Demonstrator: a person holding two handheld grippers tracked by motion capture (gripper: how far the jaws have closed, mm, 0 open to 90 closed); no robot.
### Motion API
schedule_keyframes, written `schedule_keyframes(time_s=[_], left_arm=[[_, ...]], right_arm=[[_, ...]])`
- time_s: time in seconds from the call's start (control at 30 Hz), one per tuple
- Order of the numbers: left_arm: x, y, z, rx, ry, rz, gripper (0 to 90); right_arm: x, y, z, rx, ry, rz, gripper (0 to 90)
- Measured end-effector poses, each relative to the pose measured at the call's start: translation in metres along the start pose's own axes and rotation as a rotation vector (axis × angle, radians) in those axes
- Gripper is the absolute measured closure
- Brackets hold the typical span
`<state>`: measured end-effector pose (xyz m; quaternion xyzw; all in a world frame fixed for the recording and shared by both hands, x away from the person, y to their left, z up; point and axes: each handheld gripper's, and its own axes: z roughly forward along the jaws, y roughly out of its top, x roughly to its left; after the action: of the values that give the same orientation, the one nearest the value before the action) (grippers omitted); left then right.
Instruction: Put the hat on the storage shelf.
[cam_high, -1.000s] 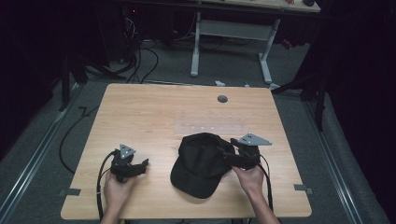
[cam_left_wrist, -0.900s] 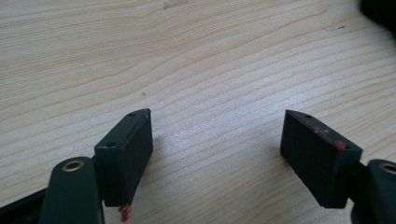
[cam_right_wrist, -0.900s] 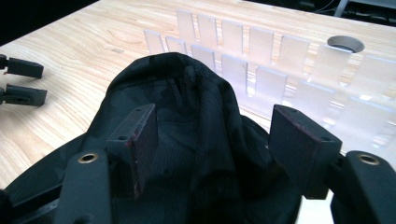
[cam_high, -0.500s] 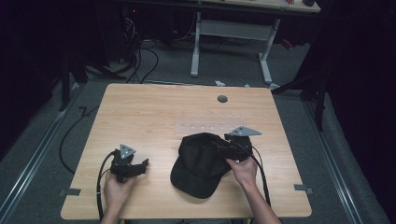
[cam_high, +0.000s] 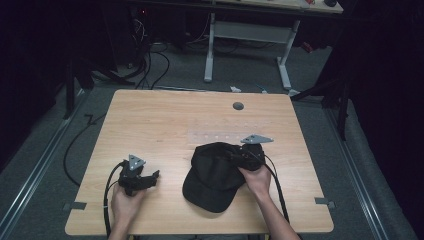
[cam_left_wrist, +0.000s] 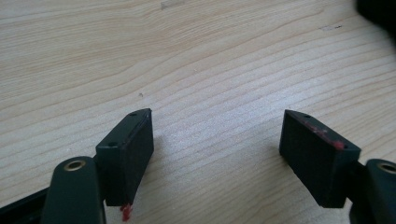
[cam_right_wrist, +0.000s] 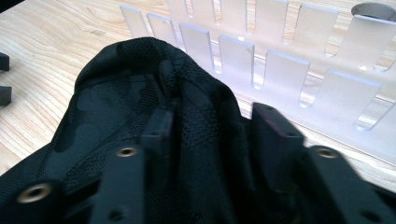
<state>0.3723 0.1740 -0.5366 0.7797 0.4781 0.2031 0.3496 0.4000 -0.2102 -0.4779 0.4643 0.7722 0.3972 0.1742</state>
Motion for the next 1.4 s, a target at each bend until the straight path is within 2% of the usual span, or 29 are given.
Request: schedule_keyframes(time_s=[0.2, 0.37, 0.67, 1.03, 1.13, 1.23, 1.4], left_arm=[[0.000, 0.000, 0.000, 0.002, -0.001, 0.002, 24.6], [-0.001, 0.000, 0.001, 0.003, 0.001, 0.001, 23.8], [-0.001, 0.001, 0.001, 0.005, -0.002, 0.003, 23.1], [-0.001, 0.001, -0.001, 0.025, -0.016, 0.008, 20.5], [0.002, 0.002, -0.003, 0.025, -0.061, -0.017, 21.0], [0.001, 0.003, -0.008, 0.014, -0.104, -0.019, 21.3], [-0.007, 0.007, -0.018, -0.025, -0.238, -0.020, 23.2]], right_arm=[[0.000, 0.000, -0.002, -0.003, 0.033, -0.016, 74.3], [-0.001, 0.000, -0.004, -0.004, 0.072, -0.023, 81.0], [-0.002, 0.002, -0.019, -0.044, 0.111, -0.032, 83.5], [0.000, 0.003, -0.045, -0.095, 0.125, -0.059, 83.5], [0.001, 0.004, -0.052, -0.107, 0.135, -0.055, 83.5], [0.003, 0.004, -0.058, -0.122, 0.147, -0.061, 83.5], [0.008, 0.003, -0.063, -0.130, 0.163, -0.079, 83.5]])
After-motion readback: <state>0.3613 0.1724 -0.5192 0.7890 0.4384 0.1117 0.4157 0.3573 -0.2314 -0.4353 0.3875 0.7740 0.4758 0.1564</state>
